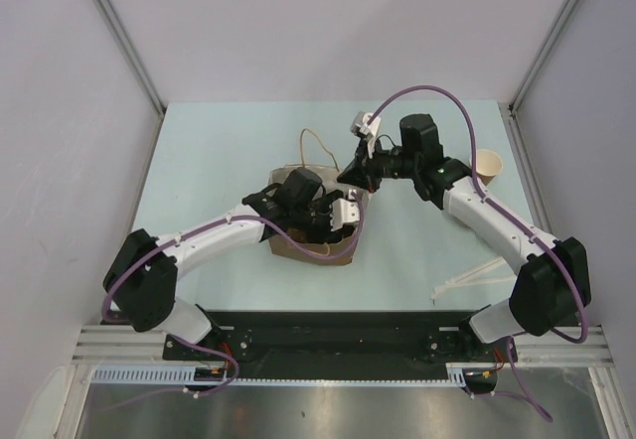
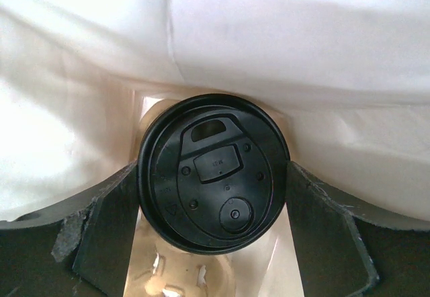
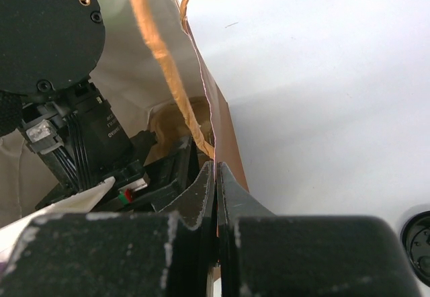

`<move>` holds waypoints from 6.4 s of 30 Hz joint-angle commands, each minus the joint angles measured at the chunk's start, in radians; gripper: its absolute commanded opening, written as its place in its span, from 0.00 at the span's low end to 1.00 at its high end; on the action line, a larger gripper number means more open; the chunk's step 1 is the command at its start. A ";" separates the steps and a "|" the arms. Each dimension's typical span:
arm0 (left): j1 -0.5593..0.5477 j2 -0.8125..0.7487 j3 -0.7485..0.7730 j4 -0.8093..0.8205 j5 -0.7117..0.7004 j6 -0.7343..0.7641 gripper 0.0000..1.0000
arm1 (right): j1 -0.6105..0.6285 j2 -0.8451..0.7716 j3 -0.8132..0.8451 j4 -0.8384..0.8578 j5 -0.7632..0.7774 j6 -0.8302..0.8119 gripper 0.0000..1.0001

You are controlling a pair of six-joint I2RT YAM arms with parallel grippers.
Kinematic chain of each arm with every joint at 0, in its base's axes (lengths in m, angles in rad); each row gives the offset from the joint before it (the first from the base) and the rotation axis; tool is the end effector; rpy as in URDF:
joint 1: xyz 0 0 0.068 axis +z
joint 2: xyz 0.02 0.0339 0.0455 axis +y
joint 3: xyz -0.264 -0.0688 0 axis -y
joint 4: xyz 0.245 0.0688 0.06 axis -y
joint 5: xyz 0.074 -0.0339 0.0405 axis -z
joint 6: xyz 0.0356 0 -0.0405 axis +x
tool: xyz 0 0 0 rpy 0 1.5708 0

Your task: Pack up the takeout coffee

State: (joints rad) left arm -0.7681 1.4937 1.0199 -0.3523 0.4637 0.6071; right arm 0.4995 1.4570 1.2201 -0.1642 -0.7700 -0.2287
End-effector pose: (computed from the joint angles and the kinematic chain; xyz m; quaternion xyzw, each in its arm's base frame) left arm 0.2168 -0.2315 0.2405 0.6400 0.6475 -0.2418 0.3357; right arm 0.2812 0.1817 0.3377 -0.4689 0.6483 0.3793 0.4647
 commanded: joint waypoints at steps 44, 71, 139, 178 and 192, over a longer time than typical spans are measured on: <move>0.013 -0.156 0.299 -0.270 -0.057 -0.084 1.00 | 0.020 -0.001 0.044 -0.015 -0.008 -0.075 0.00; 0.320 -0.289 0.657 -0.398 -0.001 -0.352 1.00 | 0.020 0.034 0.107 -0.012 0.018 -0.063 0.27; 0.707 -0.240 0.499 -0.393 0.167 -0.524 0.99 | -0.987 -0.290 -0.628 -0.667 0.641 -1.644 0.38; 0.707 -0.222 0.519 -0.410 0.133 -0.486 1.00 | -0.532 -0.400 0.307 -0.872 -0.058 -0.734 0.00; 0.797 -0.373 0.366 -0.105 0.531 -0.703 1.00 | 0.008 -0.196 0.397 -0.050 -0.009 0.222 0.00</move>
State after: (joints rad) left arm -0.0120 1.2396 1.4517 -0.7208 0.7116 0.0563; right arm 0.4454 1.2221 1.6608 -0.5224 -0.8001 -0.3012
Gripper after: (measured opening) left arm 0.994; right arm 0.017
